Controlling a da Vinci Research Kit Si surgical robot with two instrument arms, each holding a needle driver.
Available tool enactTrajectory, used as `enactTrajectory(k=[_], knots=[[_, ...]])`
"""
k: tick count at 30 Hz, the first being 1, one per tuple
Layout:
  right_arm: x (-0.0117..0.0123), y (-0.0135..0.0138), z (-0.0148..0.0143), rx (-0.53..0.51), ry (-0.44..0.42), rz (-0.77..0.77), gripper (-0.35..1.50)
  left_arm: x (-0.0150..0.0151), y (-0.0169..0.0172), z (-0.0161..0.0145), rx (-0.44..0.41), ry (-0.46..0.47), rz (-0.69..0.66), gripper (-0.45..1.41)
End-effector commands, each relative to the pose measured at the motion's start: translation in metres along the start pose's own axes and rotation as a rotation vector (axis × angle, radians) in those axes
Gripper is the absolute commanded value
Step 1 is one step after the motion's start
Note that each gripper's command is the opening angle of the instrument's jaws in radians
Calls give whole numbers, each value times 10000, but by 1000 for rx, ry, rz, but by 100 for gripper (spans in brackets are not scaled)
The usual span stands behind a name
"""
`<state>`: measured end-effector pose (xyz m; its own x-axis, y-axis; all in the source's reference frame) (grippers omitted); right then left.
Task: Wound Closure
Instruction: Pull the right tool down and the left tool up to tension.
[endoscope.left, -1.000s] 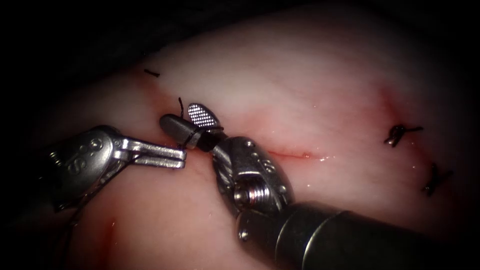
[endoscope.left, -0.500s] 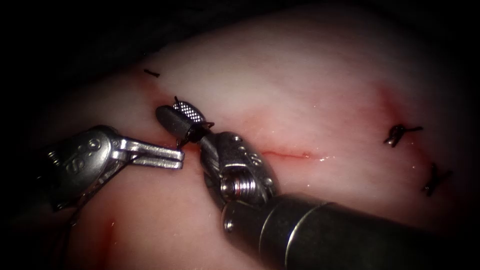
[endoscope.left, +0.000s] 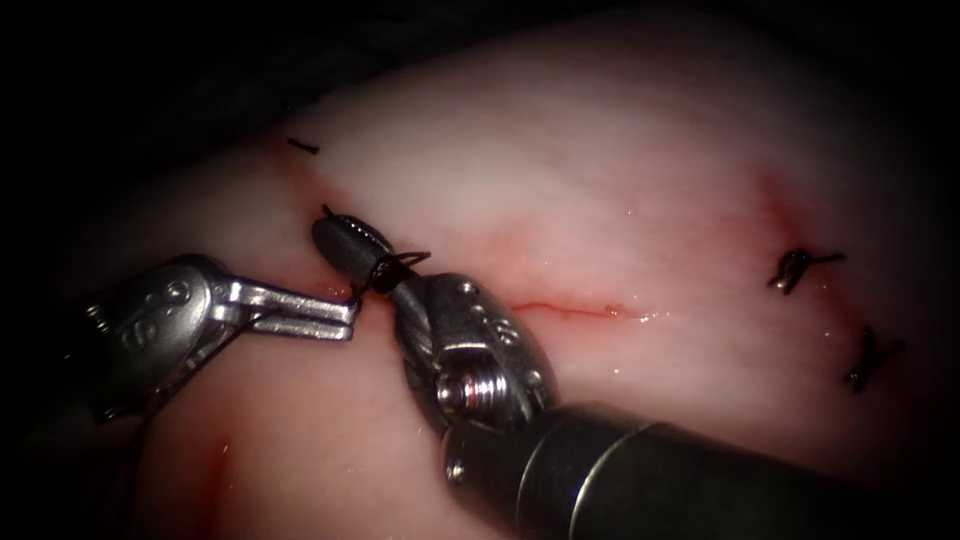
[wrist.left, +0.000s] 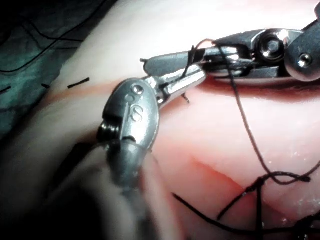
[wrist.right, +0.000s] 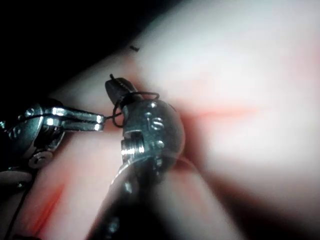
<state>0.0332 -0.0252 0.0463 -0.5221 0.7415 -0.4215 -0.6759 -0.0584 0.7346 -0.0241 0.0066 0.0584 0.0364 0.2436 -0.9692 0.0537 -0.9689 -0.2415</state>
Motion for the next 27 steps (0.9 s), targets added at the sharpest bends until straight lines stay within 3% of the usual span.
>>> enactTrajectory(k=[1, 9, 14, 19, 27], knots=[[0, -7, 8, 6, 1, -13, -35, 4, -17, -4, 10, -8, -7, -45], [-2, -3, -9, 5, 4, -43, -35, 27, -70, -29, 62, -42, -55, -45], [-4, -4, -17, 7, 2, -57, -35, 24, -107, -29, 90, -59, -78, -45], [-11, -9, -26, 23, -2, -74, -35, -2, -149, -20, 110, -89, -87, -45], [-25, -14, -36, 31, 2, -107, -35, -54, -184, -18, 118, -99, -143, -45]])
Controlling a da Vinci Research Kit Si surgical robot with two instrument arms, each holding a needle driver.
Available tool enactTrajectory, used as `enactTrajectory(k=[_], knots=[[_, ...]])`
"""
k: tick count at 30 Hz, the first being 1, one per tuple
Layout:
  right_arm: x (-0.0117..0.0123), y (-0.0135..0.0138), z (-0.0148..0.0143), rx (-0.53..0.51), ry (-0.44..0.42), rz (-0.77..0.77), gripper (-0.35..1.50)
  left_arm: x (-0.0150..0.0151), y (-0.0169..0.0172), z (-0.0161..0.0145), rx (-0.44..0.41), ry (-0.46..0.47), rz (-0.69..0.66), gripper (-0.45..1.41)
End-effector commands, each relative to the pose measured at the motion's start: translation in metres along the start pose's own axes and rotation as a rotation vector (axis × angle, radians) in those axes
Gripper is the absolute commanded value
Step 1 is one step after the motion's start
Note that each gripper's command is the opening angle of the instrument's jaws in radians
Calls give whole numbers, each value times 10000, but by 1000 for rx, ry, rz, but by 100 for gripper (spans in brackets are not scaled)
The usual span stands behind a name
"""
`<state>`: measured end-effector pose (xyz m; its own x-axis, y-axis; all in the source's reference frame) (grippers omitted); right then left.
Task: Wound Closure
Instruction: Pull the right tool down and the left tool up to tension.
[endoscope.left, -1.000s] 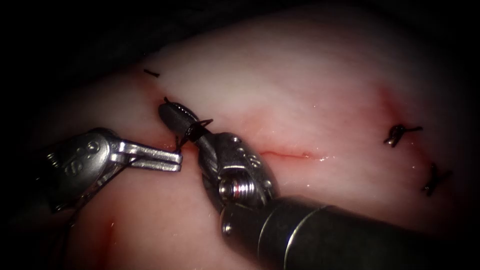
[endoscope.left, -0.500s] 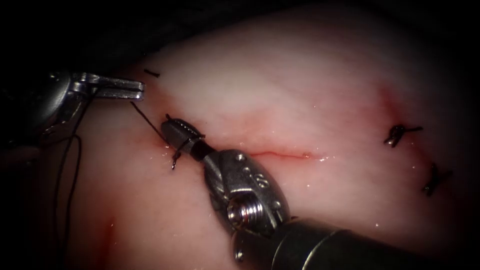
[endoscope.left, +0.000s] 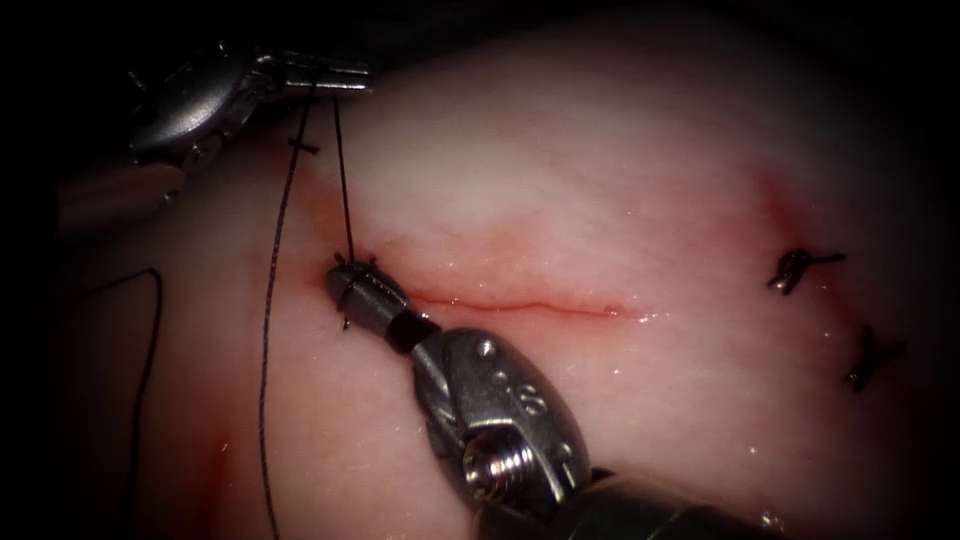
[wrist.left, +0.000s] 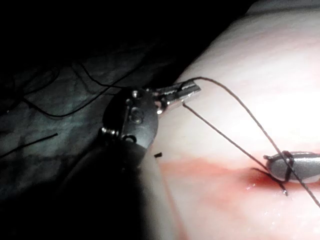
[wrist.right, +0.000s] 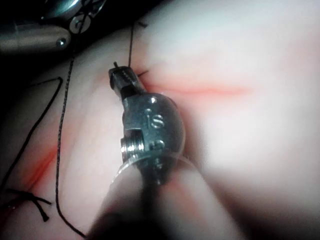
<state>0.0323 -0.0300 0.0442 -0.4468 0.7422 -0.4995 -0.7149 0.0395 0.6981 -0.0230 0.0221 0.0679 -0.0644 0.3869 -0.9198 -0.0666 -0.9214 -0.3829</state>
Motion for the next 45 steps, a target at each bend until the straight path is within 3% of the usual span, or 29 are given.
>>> enactTrajectory(k=[1, 5, 14, 21, 32, 37, 45], knots=[[-2, -8, 12, 5, 2, 1, -35, 2, -11, 5, 1, 3, 9, -45], [-3, -8, 11, 11, 1, -13, -35, -17, -13, 4, -22, 3, -13, -45], [-20, -8, 1, 49, 0, -100, -35, -26, -40, 1, -17, 2, -36, -45], [-24, -12, -8, -9, 2, -113, -35, -27, -46, 0, -15, 2, -47, -45], [-32, -42, -23, -149, -213, -161, -35, -26, -49, -1, 4, 43, -66, -45], [-35, -56, -32, -193, -253, -231, -35, -25, -50, -1, 35, 32, -69, -45], [-36, -64, -38, -204, -250, -251, -35, -24, -53, -2, 75, 16, -75, -45]])
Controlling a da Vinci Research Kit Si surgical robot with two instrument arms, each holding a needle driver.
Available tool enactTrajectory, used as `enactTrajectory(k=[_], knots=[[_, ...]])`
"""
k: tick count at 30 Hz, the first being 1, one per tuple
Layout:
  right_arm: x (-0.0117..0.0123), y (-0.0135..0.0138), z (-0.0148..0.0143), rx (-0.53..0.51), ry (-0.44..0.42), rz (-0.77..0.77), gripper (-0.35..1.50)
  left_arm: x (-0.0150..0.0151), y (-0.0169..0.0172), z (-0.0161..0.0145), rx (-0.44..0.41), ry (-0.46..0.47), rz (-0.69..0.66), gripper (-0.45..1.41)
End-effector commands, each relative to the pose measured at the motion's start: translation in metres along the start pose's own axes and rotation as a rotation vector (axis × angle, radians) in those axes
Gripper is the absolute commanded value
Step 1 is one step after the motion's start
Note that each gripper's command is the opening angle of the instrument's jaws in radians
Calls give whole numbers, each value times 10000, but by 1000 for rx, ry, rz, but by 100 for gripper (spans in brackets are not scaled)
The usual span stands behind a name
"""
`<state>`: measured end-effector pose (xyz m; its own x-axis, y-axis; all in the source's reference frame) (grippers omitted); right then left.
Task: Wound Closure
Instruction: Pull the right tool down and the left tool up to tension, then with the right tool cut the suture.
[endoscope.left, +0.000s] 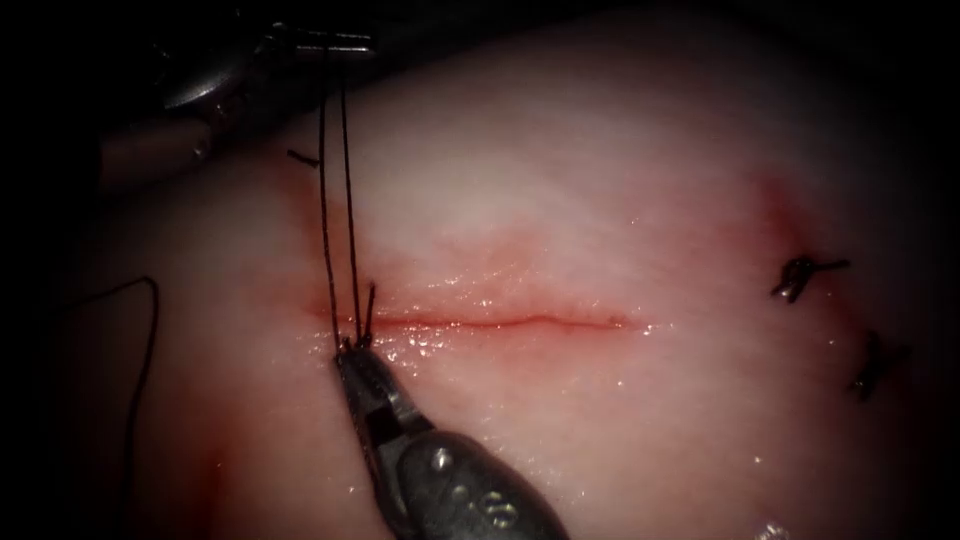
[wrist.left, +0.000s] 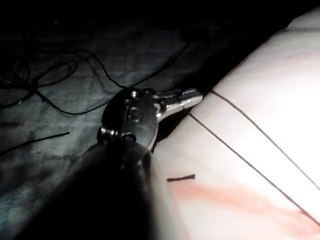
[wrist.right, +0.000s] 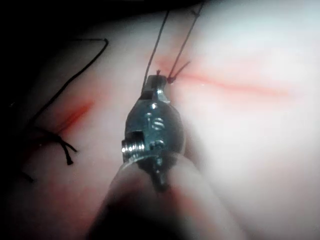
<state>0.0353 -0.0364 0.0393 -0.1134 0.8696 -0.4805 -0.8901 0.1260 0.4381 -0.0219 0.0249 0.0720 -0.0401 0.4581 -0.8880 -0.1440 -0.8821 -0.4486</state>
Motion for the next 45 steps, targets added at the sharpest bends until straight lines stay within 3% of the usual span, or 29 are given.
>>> enactTrajectory(k=[1, 7, 15, 18, 20, 21, 22, 24, 25, 26, 27, 28, 31, 34, 35, 42, 45], knots=[[5, -7, 13, 5, 9, 3, -35, 5, -10, 5, 2, -1, 5, -45], [6, -4, 16, 15, 25, 6, -35, 5, -11, 5, 11, -6, 10, -45], [6, -2, 18, 49, 109, -79, -35, 7, -19, 6, 25, 22, 29, -45], [6, 0, 19, 65, 175, -168, -35, 7, -20, 8, 27, 25, 35, -45], [8, 3, 20, 89, 280, -313, -35, 7, -19, 9, 16, 39, 36, -45], [8, 3, 20, 89, 280, -313, -35, 7, -19, 9, 16, 39, 36, -45], [9, 6, 22, 122, 350, -425, -35, 7, -16, 9, -9, 56, 37, -45], [10, 8, 22, 165, 389, -469, -35, 6, -9, 10, -57, 83, 23, -45], [10, 9, 21, 199, 410, -467, 22, 7, 4, 7, -163, 94, -23, -45], [10, 10, 21, 213, 413, -467, 42, 9, 11, 5, -216, 89, -36, -45], [12, 10, 20, 243, 415, -467, 83, 14, 28, -2, -316, 67, -57, -45], [13, 10, 18, 263, 420, -489, 96, 23, 44, -8, -374, 76, -61, -45], [15, 11, 16, 286, 423, -500, 104, 32, 57, -14, -406, 91, -66, -45], [18, 16, 6, 327, 410, -513, 118, 64, 87, -29, -434, 116, -102, -45], [22, 21, -2, 354, 372, -518, 120, 88, 101, -35, -423, 136, -97, -45], [43, 45, -24, 429, 194, -386, 116, 143, 130, -47, -414, 167, -75, -45], [61, 61, -31, 449, 172, -347, 116, 164, 144, -52, -413, 178, -69, -45]])
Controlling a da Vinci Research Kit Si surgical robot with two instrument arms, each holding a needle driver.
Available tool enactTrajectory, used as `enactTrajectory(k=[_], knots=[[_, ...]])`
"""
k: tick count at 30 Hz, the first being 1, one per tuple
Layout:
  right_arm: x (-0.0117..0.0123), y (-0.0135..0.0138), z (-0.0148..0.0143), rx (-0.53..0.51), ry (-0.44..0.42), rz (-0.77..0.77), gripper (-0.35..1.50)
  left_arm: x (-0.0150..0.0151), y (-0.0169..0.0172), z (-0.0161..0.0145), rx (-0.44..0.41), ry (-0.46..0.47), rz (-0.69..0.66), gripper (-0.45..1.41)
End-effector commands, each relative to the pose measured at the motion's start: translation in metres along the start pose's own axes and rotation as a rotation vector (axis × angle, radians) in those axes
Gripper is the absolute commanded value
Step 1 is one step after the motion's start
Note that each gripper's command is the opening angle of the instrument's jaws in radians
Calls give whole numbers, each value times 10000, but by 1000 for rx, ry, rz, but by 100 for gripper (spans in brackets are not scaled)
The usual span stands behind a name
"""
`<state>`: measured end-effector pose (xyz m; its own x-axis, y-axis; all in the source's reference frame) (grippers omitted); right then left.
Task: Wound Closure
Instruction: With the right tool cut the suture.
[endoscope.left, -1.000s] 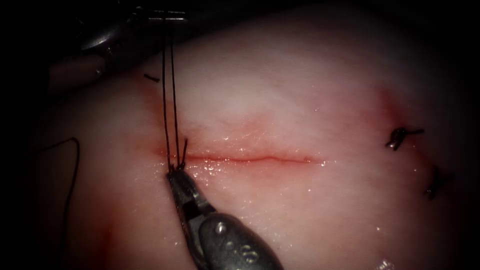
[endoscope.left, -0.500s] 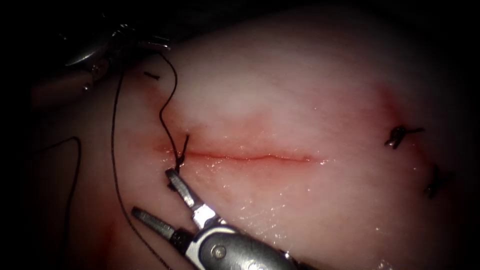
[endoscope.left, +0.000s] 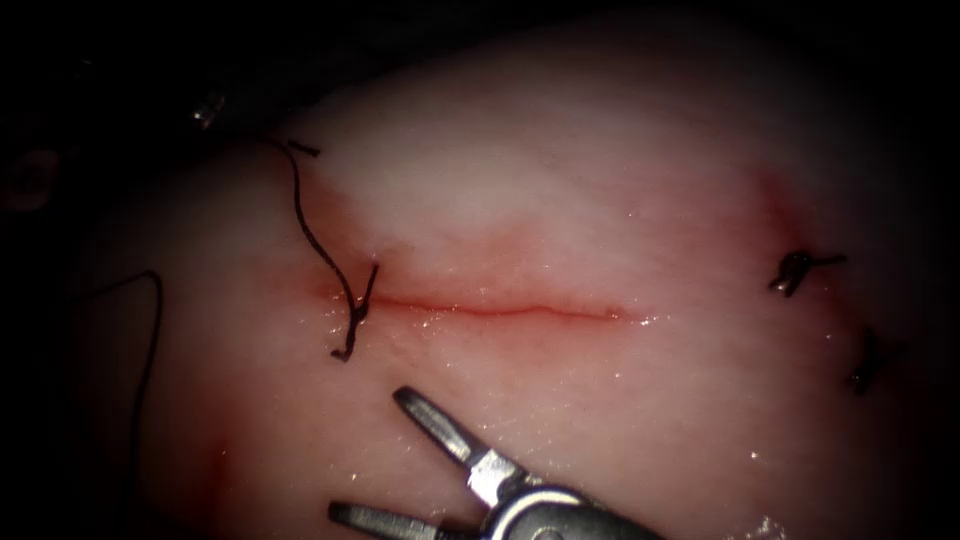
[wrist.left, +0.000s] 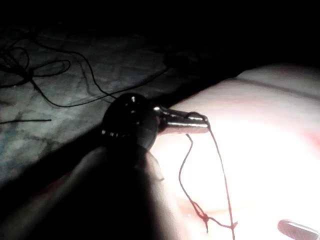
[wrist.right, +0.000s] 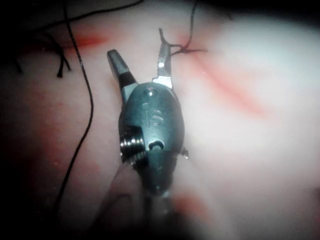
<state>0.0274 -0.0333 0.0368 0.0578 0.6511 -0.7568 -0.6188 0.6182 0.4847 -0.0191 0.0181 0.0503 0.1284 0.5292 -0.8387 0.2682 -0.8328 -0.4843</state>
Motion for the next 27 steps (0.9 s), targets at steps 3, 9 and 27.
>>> enactTrajectory(k=[3, 9, 27], knots=[[31, 32, 4, 18, -9, 41, 101, 27, 5, 10, -5, 4, 8, -45], [46, 66, 31, 12, -37, 84, 79, 52, 15, 24, -9, 14, 15, -45], [20, 38, 136, 127, -155, 92, 84, 28, -13, 33, -25, 0, 33, -45]])
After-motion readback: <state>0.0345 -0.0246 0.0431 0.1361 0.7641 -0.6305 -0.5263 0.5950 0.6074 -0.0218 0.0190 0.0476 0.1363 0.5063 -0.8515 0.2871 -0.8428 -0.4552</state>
